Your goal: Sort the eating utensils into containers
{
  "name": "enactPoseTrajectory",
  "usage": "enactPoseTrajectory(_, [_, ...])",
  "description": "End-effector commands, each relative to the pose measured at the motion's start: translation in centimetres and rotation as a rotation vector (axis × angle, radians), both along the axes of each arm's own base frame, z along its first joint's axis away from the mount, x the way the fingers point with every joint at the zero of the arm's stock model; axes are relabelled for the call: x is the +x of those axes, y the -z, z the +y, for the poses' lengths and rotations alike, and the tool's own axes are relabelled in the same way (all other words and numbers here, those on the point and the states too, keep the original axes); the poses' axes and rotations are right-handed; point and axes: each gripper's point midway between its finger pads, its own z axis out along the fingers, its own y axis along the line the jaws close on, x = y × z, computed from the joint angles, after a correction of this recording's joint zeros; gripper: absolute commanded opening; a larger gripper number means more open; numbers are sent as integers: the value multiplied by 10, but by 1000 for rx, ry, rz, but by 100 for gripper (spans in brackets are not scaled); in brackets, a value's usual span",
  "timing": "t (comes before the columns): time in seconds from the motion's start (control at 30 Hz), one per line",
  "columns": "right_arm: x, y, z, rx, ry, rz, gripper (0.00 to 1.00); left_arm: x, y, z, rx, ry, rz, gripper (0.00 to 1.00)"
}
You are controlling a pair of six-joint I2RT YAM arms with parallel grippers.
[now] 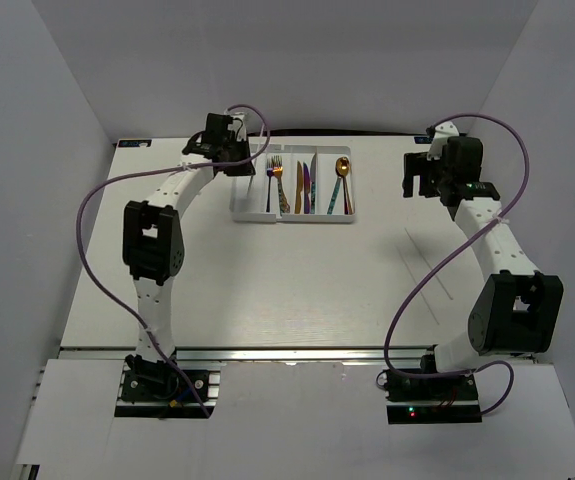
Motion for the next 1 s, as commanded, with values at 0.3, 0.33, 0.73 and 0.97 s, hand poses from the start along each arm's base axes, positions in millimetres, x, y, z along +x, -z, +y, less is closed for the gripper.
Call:
enactPoseTrajectory(0.3, [-18,7,-14,-73,32,39,89,37,36,3,9,-147,34,0])
enactPoseTrajectory(0.33, [-18,8,-16,-76,32,43,89,37,39,3,11,-141,37,0])
enactPoseTrajectory(0.73, [-64,63,-19,-122,-70,266,81,22,73,7,41,-133,115,0])
enactPoseTrajectory(0.97, [-104,97,-15,-117,-84,368,81,8,84,15,39,-177,183,0])
